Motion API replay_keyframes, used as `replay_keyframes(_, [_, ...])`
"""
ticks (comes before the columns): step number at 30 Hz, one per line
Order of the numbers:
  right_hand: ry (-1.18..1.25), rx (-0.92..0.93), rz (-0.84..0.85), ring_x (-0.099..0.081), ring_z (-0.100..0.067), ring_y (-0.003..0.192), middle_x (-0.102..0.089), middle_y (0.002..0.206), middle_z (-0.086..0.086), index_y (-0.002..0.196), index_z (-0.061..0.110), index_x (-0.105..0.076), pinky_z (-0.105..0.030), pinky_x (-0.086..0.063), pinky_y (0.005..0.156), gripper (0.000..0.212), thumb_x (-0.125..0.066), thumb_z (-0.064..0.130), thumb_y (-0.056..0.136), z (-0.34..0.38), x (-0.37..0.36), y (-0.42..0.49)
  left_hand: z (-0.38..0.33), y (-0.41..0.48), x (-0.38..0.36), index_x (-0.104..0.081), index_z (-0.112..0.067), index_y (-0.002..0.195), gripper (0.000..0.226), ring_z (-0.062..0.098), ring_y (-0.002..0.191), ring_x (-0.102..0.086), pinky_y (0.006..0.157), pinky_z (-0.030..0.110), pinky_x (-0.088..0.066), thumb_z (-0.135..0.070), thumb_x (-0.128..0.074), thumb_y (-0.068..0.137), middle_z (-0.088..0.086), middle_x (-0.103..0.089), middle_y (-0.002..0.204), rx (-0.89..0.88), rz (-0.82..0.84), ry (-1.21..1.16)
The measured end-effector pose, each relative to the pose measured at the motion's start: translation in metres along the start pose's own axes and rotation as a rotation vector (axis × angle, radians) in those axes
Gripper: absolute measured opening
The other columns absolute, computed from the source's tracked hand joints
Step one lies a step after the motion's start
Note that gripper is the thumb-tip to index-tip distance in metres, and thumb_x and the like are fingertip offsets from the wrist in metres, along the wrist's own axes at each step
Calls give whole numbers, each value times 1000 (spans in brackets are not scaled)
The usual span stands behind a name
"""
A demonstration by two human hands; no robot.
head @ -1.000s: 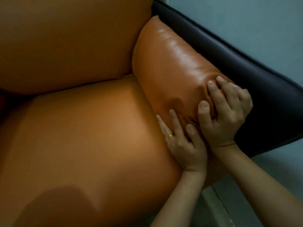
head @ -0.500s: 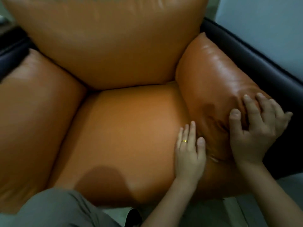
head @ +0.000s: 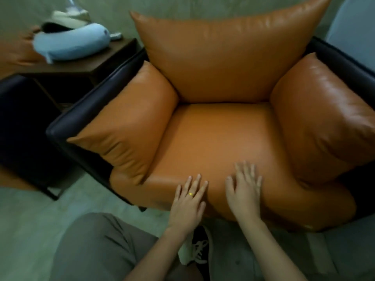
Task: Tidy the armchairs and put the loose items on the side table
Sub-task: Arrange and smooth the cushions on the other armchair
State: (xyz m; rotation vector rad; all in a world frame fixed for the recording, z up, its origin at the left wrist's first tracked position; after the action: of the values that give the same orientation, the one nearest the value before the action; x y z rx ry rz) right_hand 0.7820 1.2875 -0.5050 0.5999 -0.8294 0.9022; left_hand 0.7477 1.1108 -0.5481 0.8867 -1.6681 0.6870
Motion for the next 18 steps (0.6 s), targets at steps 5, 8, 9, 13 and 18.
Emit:
replay_keyframes(5, [-138, 56, 280, 13, -27, 154, 3, 169, 0, 160, 31, -16, -49, 4, 125, 61, -30, 50, 104, 36, -46, -35, 71, -77, 7, -4, -38, 157, 60, 16, 151, 19, 124, 46, -8, -47, -30, 104, -9, 12, 166, 146, 156, 16])
replay_keyframes(8, [-121, 92, 356, 10, -27, 155, 2, 169, 0, 160, 29, -18, -49, 4, 125, 60, -31, 48, 104, 59, -52, -46, 98, -100, 19, -9, -30, 159, 62, 17, 153, 13, 124, 41, -14, -49, -30, 104, -2, 7, 167, 340, 16, -177])
replay_keyframes(9, [-121, 113, 389, 10, -27, 155, 1, 169, 0, 160, 28, -18, -49, 3, 125, 60, -32, 47, 105, 67, -54, -48, 104, -107, 24, -8, -28, 159, 63, 16, 153, 13, 124, 39, -14, -49, -31, 104, -2, 7, 167, 391, -29, -254])
replay_keyframes(13, [-122, 178, 407, 8, -26, 155, -1, 169, 0, 159, 27, -22, -47, 2, 125, 59, -34, 45, 105, 97, -68, -56, 135, -116, 32, 2, -22, 159, 70, 14, 152, 13, 125, 43, -14, -51, -31, 104, -2, 14, 166, 510, -167, -372])
replay_keyframes(18, [-203, 318, 424, 16, -26, 154, 8, 169, 3, 159, 33, -14, -49, 6, 123, 61, -34, 49, 104, 121, -104, -58, 167, -86, 41, 3, -23, 159, 69, 10, 152, 14, 125, 40, -10, -50, -31, 104, -5, 13, 166, 496, -357, -447])
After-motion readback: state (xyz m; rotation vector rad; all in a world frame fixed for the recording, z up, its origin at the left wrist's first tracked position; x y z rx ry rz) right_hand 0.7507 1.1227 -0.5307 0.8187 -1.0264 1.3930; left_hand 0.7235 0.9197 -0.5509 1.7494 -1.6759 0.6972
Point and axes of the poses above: each hand's wrist, its own y-axis towards the middle knuckle, its own x-axis out of the back of the hand, z = x × y, the point moved 2 cm from there along y, towards the middle knuckle
